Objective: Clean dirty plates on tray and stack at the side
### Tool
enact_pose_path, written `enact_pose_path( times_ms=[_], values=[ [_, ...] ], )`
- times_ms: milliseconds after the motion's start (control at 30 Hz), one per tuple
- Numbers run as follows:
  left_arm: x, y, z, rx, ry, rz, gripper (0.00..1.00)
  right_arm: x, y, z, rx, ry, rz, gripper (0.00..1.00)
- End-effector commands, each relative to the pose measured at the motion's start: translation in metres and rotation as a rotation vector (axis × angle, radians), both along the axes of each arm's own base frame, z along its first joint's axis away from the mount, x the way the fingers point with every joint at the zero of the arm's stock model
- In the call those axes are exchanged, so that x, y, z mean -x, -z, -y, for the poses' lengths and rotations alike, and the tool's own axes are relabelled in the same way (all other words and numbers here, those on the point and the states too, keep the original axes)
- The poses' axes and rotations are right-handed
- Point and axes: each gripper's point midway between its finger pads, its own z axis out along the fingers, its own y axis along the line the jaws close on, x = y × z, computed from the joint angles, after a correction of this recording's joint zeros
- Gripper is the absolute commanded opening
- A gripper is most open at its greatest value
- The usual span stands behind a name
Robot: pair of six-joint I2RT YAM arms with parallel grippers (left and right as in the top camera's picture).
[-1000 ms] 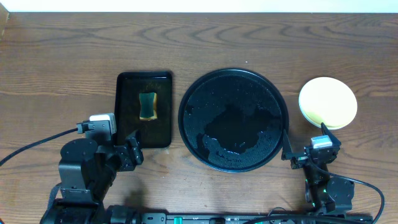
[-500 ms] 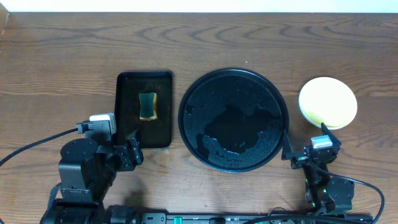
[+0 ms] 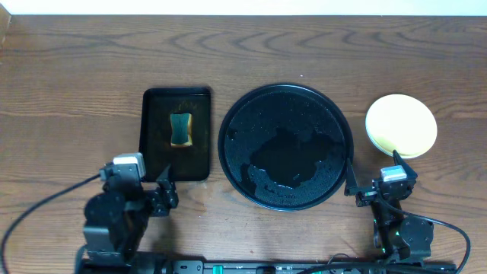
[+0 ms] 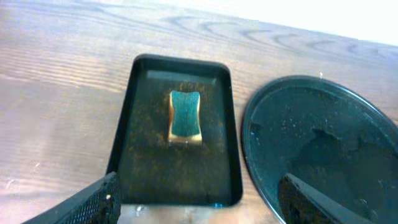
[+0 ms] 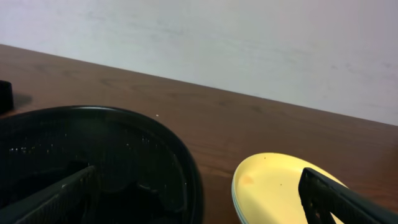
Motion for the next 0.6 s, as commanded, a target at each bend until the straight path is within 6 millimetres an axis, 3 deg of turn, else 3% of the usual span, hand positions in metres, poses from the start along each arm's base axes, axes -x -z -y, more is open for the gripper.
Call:
enact_pose_path(
  times_ms=[0,133,400,567],
  values=[
    [-0.005,0.034,-0.004,0.008,-0.028,0.046,0.8,0.0,0.0,0.0,0.011,0.003,0.001,0.99],
    [-0.019,0.048,-0.006,0.057,-0.059,0.185,0.8,0.0,0.0,0.0,0.011,0.003,0.001,0.99],
    [-0.037,0.048,-0.014,0.065,-0.087,0.411,0.8,0.0,0.0,0.0,0.011,0.003,0.001,0.99],
    [-0.04,0.041,-0.011,-0.108,-0.011,0.494,0.8,0.0,0.0,0.0,0.011,0.003,0.001,0.99]
  ],
)
